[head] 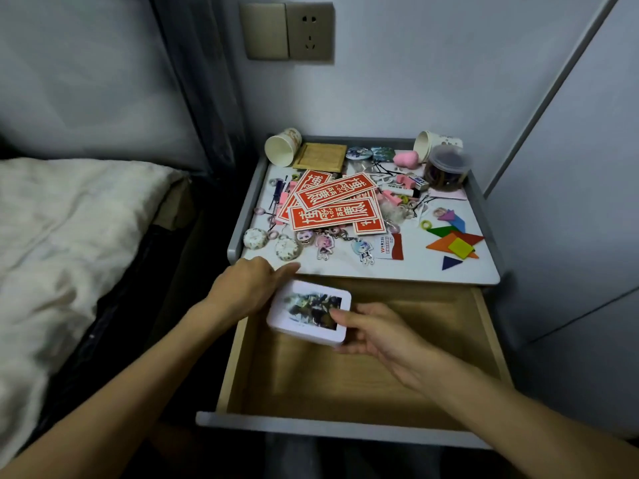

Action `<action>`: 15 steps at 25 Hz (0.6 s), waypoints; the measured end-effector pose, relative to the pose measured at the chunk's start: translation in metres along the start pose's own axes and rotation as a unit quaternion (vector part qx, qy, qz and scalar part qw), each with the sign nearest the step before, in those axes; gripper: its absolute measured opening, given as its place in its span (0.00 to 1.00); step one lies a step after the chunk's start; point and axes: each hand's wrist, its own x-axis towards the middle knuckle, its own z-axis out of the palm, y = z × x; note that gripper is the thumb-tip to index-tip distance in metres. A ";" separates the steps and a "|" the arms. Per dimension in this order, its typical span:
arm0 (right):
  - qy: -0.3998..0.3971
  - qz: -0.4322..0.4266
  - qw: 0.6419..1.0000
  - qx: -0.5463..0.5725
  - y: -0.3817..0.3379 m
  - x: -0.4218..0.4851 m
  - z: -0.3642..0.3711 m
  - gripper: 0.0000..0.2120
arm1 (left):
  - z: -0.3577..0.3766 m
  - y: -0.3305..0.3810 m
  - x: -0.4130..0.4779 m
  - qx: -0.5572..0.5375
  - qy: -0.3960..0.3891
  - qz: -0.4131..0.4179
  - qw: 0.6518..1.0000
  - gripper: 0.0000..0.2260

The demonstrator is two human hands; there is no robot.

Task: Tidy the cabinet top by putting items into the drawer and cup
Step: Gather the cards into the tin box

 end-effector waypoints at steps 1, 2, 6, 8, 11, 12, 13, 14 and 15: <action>0.004 0.024 1.000 -0.006 0.009 0.005 -0.002 0.14 | 0.000 -0.005 -0.003 0.103 0.022 -0.005 0.994 0.21; 0.011 0.046 0.999 -0.012 0.016 0.012 -0.005 0.15 | 0.003 -0.012 -0.005 0.159 0.042 -0.025 0.986 0.19; 0.052 0.074 0.995 -0.049 0.026 0.051 -0.008 0.20 | 0.040 -0.035 0.004 0.203 -0.005 -0.086 0.975 0.11; 0.059 0.071 0.993 -0.075 0.026 0.070 -0.003 0.20 | 0.053 -0.045 0.012 0.229 -0.001 -0.067 0.971 0.08; 0.049 0.060 0.990 -0.115 0.024 0.090 0.011 0.13 | 0.059 -0.055 0.019 0.265 0.008 -0.034 0.964 0.09; 0.051 0.055 0.989 -0.124 0.025 0.095 0.015 0.09 | 0.059 -0.054 0.020 0.278 0.003 -0.027 0.960 0.10; 0.054 0.053 0.989 -0.126 0.024 0.099 0.019 0.06 | 0.059 -0.054 0.022 0.287 -0.001 -0.021 0.958 0.10; 0.058 0.052 0.989 -0.126 0.025 0.103 0.022 0.04 | 0.058 -0.054 0.023 0.292 -0.006 -0.020 0.956 0.10; 0.056 0.052 0.988 -0.132 0.025 0.106 0.025 0.05 | 0.059 -0.054 0.024 0.295 -0.008 -0.017 0.955 0.11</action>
